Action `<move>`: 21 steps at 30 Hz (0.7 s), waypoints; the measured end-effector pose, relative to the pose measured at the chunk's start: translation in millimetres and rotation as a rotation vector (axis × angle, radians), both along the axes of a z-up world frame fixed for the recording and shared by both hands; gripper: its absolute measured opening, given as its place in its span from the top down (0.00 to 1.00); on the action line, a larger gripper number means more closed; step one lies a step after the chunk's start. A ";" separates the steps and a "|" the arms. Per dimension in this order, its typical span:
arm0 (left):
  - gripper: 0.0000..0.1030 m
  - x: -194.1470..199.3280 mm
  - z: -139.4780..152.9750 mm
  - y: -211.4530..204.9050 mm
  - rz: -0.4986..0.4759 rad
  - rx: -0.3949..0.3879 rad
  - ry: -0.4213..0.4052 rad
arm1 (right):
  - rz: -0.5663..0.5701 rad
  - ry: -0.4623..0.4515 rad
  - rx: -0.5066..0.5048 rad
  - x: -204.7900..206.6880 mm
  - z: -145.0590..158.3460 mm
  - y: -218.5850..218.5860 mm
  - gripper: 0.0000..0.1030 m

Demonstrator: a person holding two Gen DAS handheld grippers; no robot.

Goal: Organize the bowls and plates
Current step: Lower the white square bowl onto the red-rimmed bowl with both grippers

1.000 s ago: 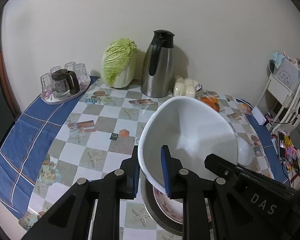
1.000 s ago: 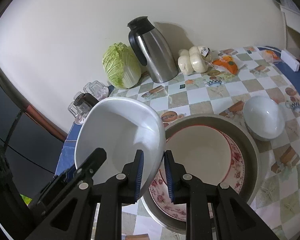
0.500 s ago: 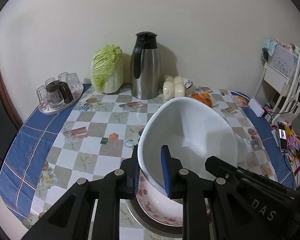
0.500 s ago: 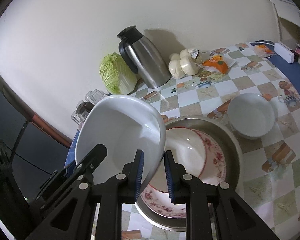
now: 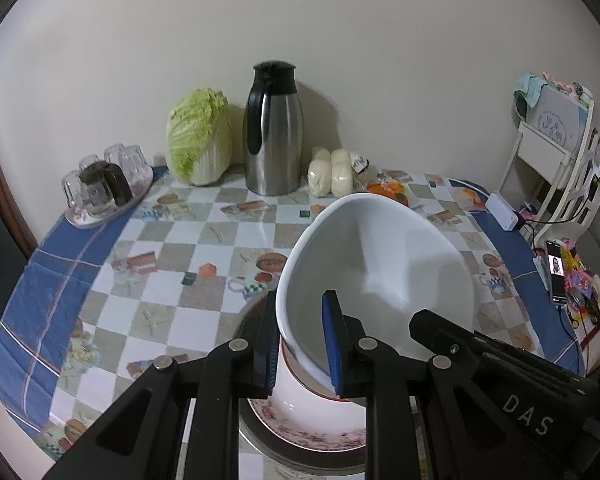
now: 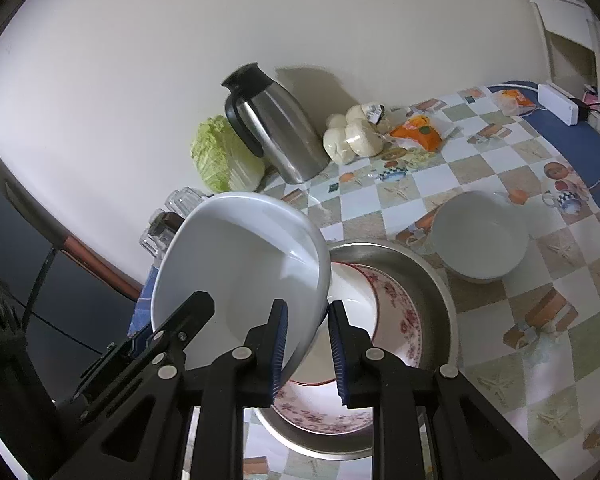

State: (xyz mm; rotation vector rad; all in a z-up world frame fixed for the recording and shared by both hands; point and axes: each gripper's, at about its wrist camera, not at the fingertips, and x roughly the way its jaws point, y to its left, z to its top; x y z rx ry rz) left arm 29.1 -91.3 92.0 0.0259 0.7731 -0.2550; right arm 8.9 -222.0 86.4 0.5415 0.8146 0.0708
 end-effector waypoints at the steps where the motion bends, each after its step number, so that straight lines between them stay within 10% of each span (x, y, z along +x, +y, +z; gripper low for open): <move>1: 0.79 2.1 -3.6 -1.1 0.000 -0.002 0.016 | 0.004 0.013 -0.007 1.9 -2.8 -0.6 0.78; 21: 0.79 14.3 -31.3 -6.6 0.000 -0.024 0.130 | -0.009 0.092 -0.024 11.5 -23.6 -8.6 0.77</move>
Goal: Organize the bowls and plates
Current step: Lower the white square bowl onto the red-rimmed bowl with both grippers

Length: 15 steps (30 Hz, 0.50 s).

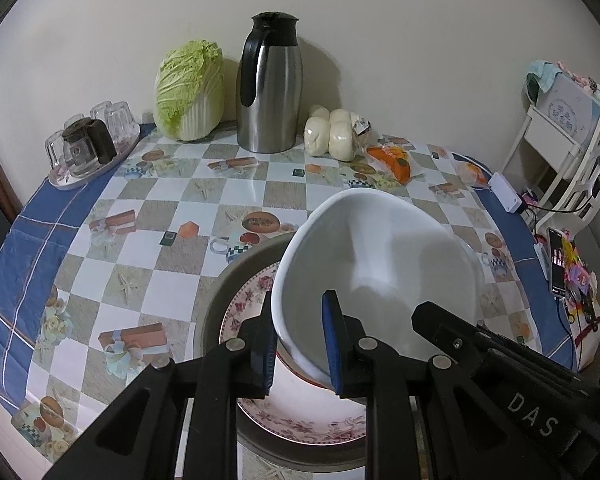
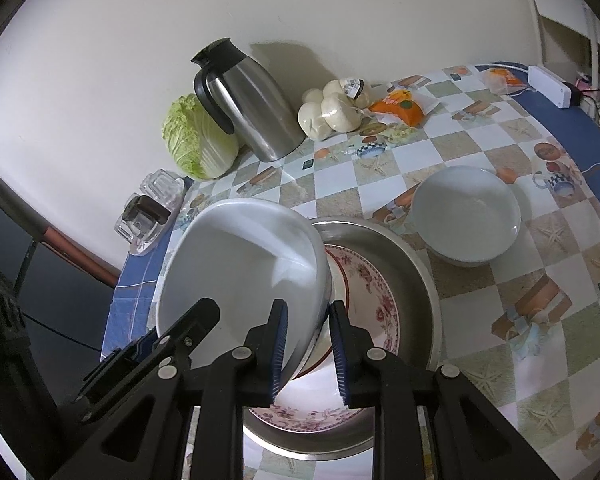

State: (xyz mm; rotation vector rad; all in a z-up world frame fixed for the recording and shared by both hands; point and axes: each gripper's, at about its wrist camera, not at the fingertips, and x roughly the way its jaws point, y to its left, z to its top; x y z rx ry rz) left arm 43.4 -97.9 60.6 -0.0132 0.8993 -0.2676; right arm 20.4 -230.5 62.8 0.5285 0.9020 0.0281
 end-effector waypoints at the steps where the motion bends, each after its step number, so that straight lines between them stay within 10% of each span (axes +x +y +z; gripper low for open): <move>1: 0.79 0.4 -0.8 0.3 0.001 -0.001 0.003 | 0.001 0.001 -0.001 0.3 -0.4 0.3 0.77; 15: 0.77 6.4 -13.1 1.6 0.006 -0.026 0.060 | 0.014 -0.005 0.028 5.4 -6.9 -4.8 0.76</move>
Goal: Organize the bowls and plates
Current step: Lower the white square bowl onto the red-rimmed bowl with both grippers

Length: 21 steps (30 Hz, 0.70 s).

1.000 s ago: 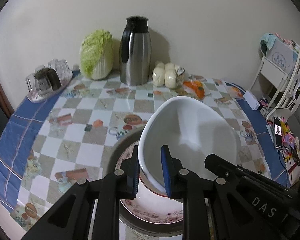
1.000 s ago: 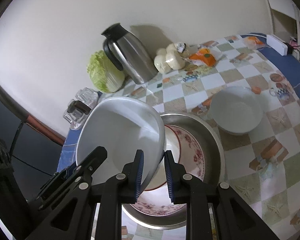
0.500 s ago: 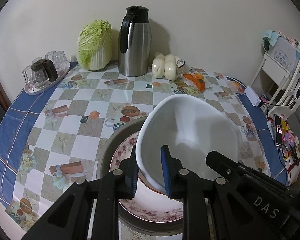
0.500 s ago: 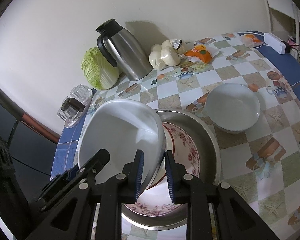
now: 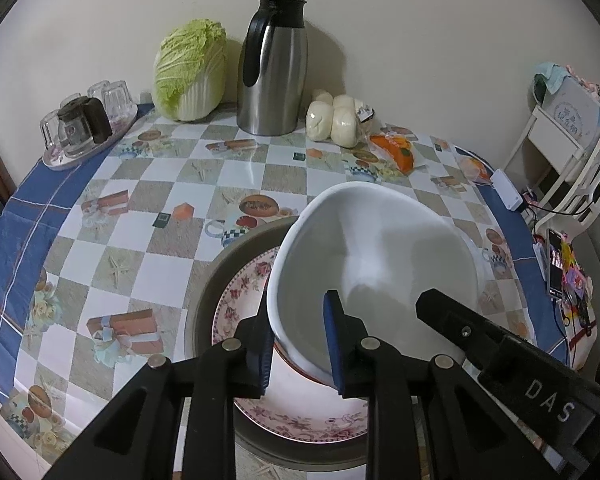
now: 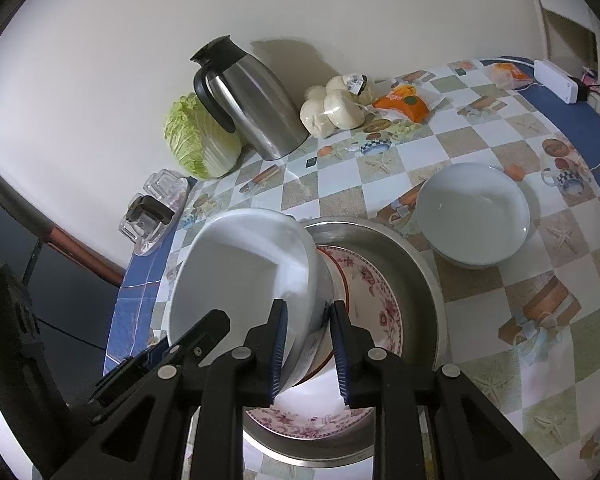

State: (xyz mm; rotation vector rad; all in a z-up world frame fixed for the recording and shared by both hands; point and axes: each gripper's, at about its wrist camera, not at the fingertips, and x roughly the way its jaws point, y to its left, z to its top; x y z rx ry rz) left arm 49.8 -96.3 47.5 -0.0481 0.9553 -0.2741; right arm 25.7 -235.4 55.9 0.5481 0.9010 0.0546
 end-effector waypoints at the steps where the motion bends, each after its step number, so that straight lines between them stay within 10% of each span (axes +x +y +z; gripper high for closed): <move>1: 0.77 0.1 -0.4 0.0 0.000 0.002 0.001 | 0.000 0.000 0.000 0.5 0.0 -0.1 0.76; 21: 0.74 6.8 -15.9 5.0 0.027 0.027 0.063 | 0.029 0.034 -0.015 10.7 -14.2 5.0 0.77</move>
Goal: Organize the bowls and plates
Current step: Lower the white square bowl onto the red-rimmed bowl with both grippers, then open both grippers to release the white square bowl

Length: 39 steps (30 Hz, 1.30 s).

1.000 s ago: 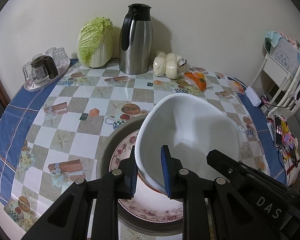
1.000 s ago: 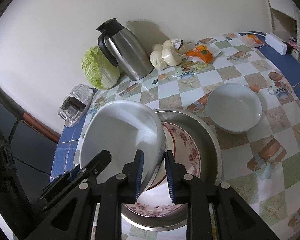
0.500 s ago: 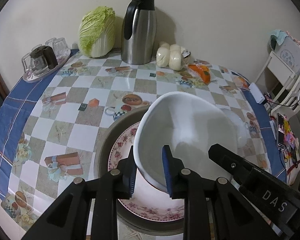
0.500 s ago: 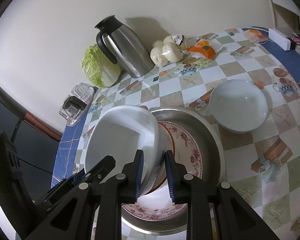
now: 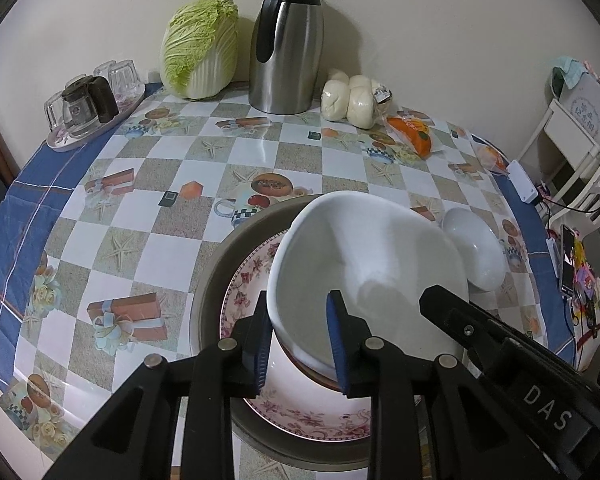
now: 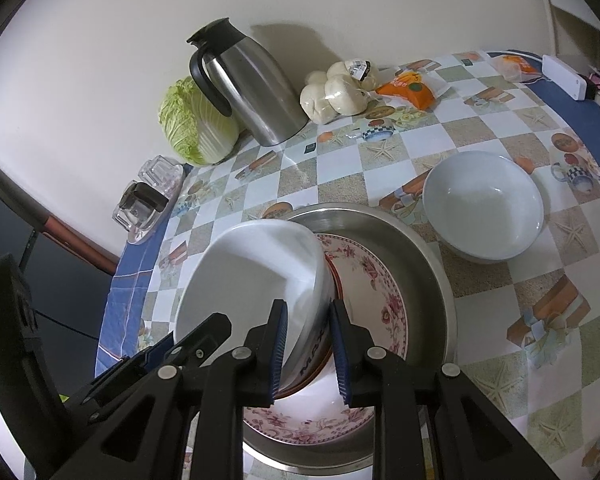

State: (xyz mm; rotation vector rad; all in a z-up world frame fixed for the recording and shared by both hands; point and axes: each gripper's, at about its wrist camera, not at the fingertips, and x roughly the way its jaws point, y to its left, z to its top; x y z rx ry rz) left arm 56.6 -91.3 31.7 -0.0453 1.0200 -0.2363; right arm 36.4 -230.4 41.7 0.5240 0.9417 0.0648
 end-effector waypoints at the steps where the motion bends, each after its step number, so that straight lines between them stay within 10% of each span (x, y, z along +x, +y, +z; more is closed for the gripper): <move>1: 0.74 0.4 -0.5 0.0 0.000 -0.001 0.001 | 0.001 0.001 -0.001 0.0 0.0 -0.2 0.77; 32: 0.66 -4.3 25.8 21.7 0.049 -0.073 -0.071 | -0.014 -0.053 -0.023 -10.0 24.3 -1.5 0.75; 39: 0.34 -4.4 37.8 41.1 0.132 -0.069 -0.110 | -0.012 -0.076 -0.134 -12.4 34.8 1.3 0.35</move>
